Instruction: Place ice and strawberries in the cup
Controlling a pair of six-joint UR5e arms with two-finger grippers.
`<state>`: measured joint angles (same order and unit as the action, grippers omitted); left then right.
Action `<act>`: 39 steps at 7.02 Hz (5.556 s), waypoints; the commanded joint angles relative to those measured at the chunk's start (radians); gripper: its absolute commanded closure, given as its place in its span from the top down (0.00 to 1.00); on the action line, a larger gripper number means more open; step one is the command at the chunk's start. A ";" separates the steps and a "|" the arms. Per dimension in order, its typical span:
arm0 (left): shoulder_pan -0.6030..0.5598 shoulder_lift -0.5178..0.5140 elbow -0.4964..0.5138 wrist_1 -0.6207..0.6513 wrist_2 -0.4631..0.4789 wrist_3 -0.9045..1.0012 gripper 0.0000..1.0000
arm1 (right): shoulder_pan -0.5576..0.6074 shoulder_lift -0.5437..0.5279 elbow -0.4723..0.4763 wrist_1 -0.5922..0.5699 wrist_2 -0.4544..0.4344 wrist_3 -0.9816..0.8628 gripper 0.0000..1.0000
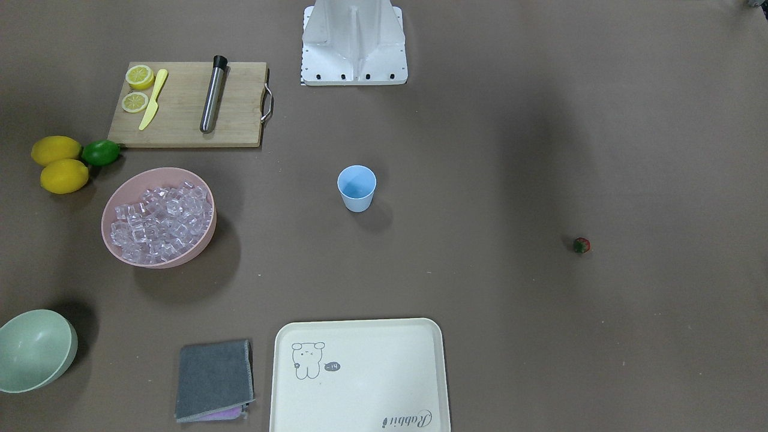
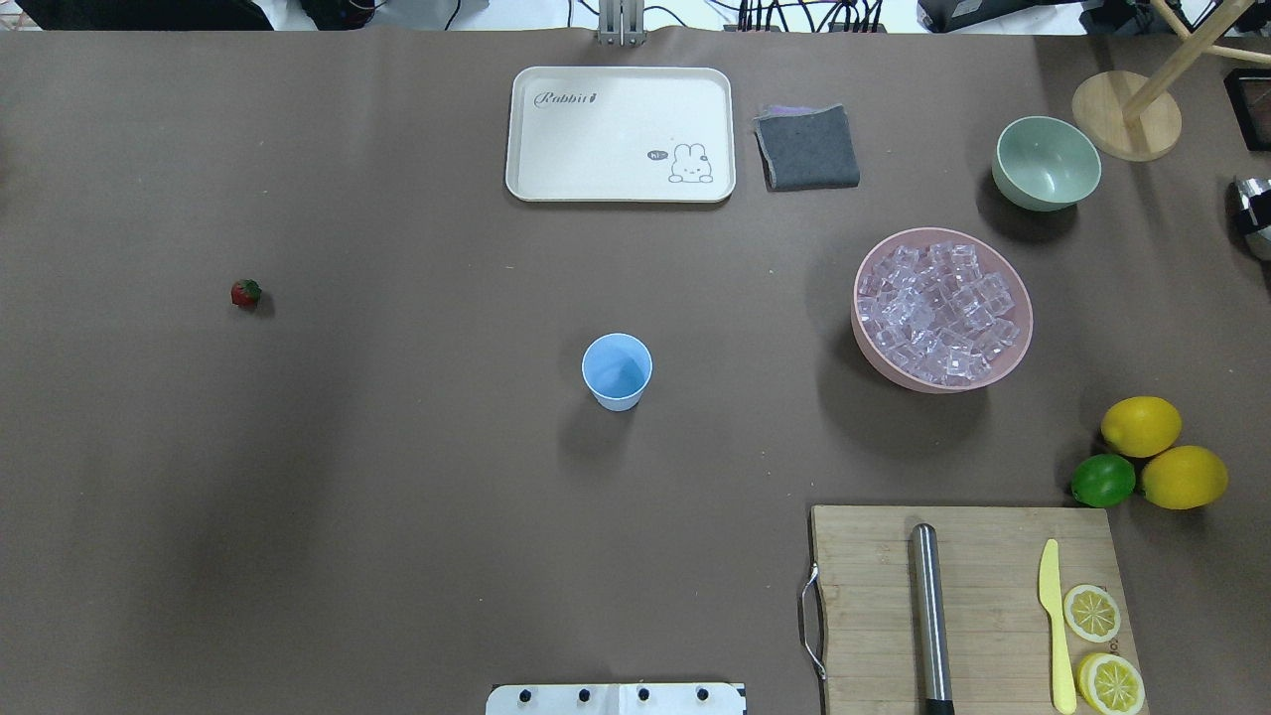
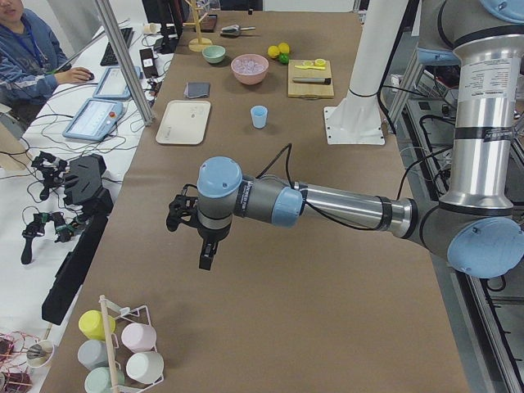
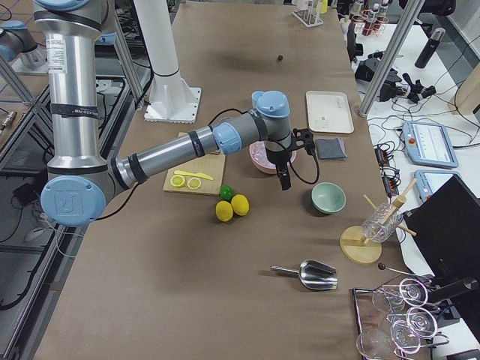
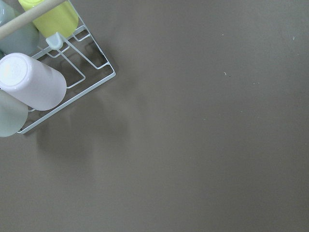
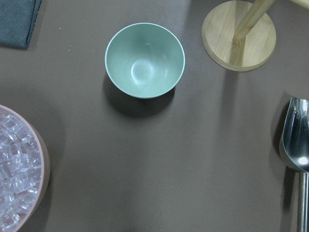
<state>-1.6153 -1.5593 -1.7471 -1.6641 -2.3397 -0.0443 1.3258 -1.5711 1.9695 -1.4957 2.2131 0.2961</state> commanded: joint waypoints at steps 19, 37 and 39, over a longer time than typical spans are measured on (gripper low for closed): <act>0.009 0.024 -0.061 -0.042 0.019 0.001 0.98 | -0.184 0.126 0.008 0.088 0.042 0.157 1.00; 0.044 0.018 -0.048 -0.063 0.055 0.003 0.98 | -0.511 0.229 -0.198 0.193 -0.213 0.488 0.84; 0.044 0.018 -0.049 -0.066 0.066 0.003 0.98 | -0.534 0.227 -0.202 0.193 -0.214 0.521 0.84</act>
<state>-1.5710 -1.5411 -1.7962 -1.7285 -2.2795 -0.0414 0.8043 -1.3412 1.7686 -1.3023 1.9992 0.7936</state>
